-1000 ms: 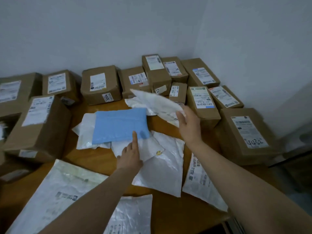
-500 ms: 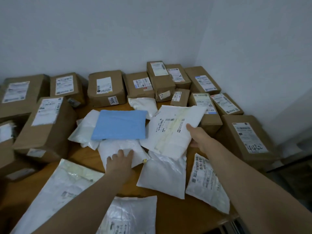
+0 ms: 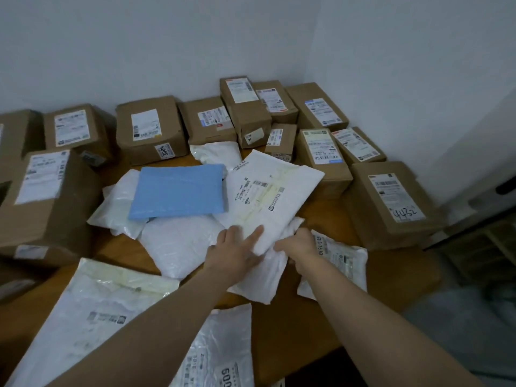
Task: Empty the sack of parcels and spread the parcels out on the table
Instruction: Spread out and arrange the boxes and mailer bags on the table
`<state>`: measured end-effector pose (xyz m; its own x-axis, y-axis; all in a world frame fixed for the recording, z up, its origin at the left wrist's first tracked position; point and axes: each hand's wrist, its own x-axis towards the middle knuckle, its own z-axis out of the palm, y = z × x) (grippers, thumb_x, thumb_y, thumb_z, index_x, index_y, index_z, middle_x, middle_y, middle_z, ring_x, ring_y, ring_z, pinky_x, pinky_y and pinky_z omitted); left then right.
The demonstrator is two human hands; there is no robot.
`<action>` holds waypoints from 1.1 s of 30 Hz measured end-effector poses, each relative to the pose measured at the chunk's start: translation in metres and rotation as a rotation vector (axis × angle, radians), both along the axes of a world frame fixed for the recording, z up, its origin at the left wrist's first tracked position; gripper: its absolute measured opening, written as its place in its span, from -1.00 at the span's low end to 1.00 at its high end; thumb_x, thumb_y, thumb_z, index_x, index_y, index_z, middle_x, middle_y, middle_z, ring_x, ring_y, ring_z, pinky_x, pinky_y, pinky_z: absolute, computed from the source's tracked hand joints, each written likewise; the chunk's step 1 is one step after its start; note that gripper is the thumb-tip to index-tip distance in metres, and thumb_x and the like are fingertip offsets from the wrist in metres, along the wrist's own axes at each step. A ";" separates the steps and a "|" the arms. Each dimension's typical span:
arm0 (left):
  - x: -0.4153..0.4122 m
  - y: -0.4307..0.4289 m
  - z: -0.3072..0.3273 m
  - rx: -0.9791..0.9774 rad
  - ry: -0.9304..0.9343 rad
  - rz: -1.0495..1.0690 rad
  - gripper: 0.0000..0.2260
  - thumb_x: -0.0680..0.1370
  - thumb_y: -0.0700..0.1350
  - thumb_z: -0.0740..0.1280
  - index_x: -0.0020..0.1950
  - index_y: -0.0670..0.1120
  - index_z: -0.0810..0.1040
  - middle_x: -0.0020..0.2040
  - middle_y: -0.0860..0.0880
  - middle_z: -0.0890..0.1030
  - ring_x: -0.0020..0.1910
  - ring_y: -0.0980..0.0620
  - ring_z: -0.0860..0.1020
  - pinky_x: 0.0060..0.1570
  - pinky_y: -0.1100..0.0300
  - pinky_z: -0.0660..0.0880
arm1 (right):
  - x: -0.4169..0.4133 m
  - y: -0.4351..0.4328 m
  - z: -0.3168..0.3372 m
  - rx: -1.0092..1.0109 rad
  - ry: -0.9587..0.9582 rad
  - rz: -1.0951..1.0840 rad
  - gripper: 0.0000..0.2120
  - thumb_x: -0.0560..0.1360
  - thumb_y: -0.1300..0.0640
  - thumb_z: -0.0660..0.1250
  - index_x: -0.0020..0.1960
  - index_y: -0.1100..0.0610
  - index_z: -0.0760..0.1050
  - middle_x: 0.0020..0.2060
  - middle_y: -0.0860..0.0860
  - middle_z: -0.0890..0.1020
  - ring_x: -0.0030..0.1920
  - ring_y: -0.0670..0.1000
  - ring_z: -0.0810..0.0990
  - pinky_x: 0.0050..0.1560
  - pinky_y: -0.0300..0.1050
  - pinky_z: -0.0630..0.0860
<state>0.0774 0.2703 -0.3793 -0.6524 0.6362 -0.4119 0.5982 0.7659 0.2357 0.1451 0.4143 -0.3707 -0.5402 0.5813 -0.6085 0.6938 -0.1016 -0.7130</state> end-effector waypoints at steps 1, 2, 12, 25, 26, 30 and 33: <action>-0.002 0.002 0.001 0.021 0.005 -0.006 -0.46 0.59 0.24 0.07 0.52 0.28 -0.06 0.50 -0.10 0.09 0.47 -0.13 0.08 0.34 -0.12 0.27 | 0.004 0.002 0.007 -0.027 0.025 -0.035 -0.90 0.36 0.36 0.35 -0.16 0.24 0.47 -0.17 0.15 0.56 -0.10 0.14 0.56 -0.17 -0.05 0.52; -0.004 0.004 0.001 0.043 -0.005 -0.003 -0.51 0.61 0.19 0.06 0.52 0.27 -0.01 0.50 -0.11 0.13 0.46 -0.13 0.11 0.35 -0.10 0.29 | 0.009 0.004 0.015 -0.020 0.059 -0.056 -0.87 0.35 0.37 0.34 -0.11 0.31 0.50 -0.15 0.18 0.58 -0.10 0.15 0.57 -0.19 -0.06 0.52; -0.013 0.011 0.035 0.606 -0.700 0.723 -0.61 0.64 0.06 0.10 0.34 -0.10 0.47 0.33 -0.12 0.48 0.20 -0.12 0.46 0.15 0.08 0.39 | 0.046 -0.062 0.068 0.885 -0.103 0.629 -0.51 0.52 0.11 0.22 0.40 0.11 0.15 0.22 0.08 0.35 0.05 0.12 0.53 -0.14 -0.09 0.42; 0.020 0.014 0.016 0.304 -0.197 0.293 -0.22 0.48 0.11 0.39 0.56 0.05 0.01 0.52 -0.17 0.09 0.50 -0.18 0.08 0.43 -0.02 0.15 | 0.125 0.022 -0.026 0.673 -0.390 0.218 -0.42 0.52 -0.14 0.23 0.47 -0.23 0.09 0.53 0.01 -0.04 0.51 0.23 -0.17 0.39 0.42 -0.12; 0.023 0.019 0.013 0.277 -0.169 0.278 -0.18 0.47 0.17 0.38 0.56 0.10 -0.05 0.55 -0.15 -0.02 0.52 -0.19 -0.03 0.46 -0.06 0.08 | 0.131 0.028 -0.033 0.625 -0.417 0.250 -0.35 0.48 -0.22 0.24 0.48 -0.25 0.03 0.53 0.02 -0.06 0.51 0.26 -0.18 0.39 0.46 -0.10; 0.024 0.039 0.006 0.096 -0.085 0.181 -0.02 0.39 0.29 0.39 0.51 0.21 -0.29 0.54 -0.06 -0.34 0.52 -0.16 -0.31 0.44 -0.24 0.00 | 0.145 0.020 -0.042 0.693 -0.391 0.325 -0.28 0.41 -0.27 0.26 0.48 -0.20 0.06 0.46 0.06 0.13 0.45 0.21 0.08 0.36 0.23 0.25; 0.024 0.051 0.000 0.029 -0.087 0.116 0.03 0.39 0.21 0.45 0.49 0.26 -0.34 0.51 -0.05 -0.42 0.50 -0.16 -0.36 0.41 -0.33 0.05 | 0.141 0.020 -0.040 0.758 -0.323 0.320 -0.35 0.48 -0.18 0.29 0.49 -0.18 0.11 0.43 0.05 0.17 0.40 0.15 0.12 0.29 0.11 0.35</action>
<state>0.1018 0.3208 -0.3788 -0.6853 0.5708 -0.4523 0.4821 0.8210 0.3058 0.2866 0.4338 -0.4104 -0.6146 0.7405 -0.2720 0.7871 0.5527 -0.2740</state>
